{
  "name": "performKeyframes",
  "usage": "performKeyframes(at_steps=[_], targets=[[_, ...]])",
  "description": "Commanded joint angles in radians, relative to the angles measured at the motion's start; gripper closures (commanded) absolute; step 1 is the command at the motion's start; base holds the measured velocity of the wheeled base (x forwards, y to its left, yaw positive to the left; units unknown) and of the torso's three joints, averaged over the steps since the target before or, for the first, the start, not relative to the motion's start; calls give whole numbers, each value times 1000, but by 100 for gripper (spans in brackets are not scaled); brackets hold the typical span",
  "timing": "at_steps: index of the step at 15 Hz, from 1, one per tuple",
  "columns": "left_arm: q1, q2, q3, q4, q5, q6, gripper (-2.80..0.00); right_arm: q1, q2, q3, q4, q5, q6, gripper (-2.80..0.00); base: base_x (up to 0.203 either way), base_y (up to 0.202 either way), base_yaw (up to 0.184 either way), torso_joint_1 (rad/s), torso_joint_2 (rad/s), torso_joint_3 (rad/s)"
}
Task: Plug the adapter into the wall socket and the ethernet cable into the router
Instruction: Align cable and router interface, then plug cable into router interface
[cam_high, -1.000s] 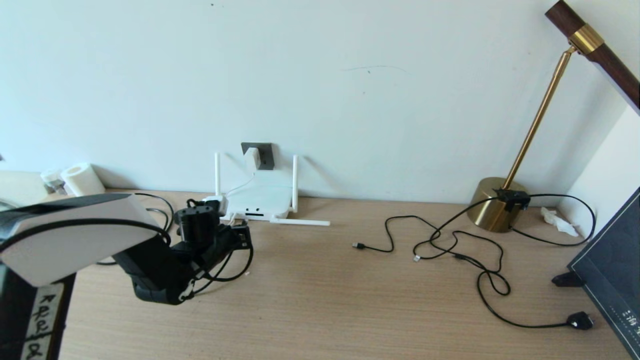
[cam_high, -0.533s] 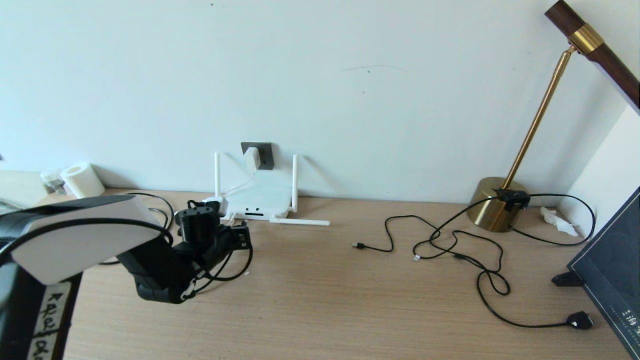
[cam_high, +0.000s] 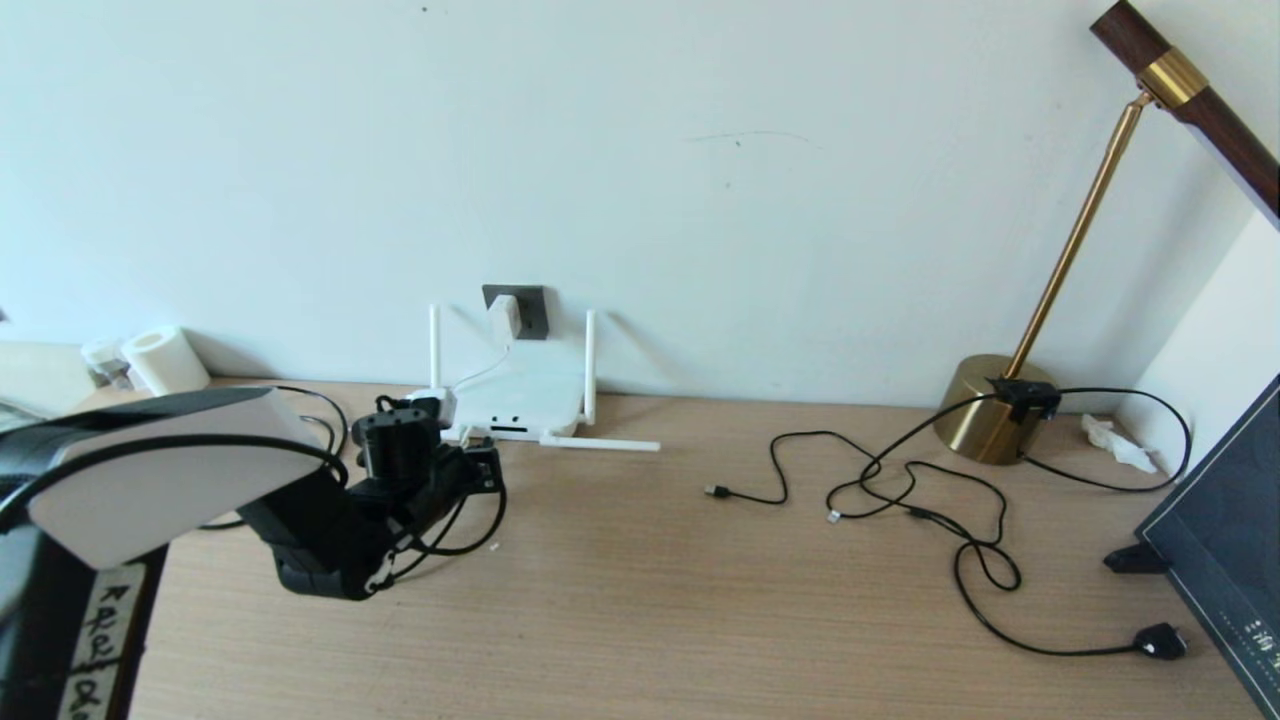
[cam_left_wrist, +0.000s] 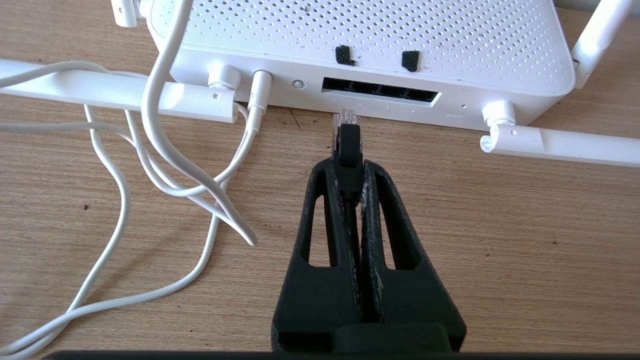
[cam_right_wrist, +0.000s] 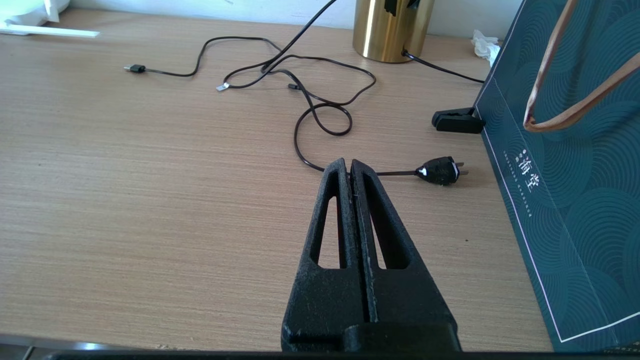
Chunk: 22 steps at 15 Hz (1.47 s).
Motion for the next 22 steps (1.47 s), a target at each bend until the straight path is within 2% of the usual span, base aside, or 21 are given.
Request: performKeyframes(at_steps=[1,22], targets=[[0,0,0,-8,1,17,0,0,0,0,0,1,0,0,0,0,0,0,0,0],[0,30,-60,15,1,25,0,0,0,0,0,1,0,0,0,0,0,0,0,0]])
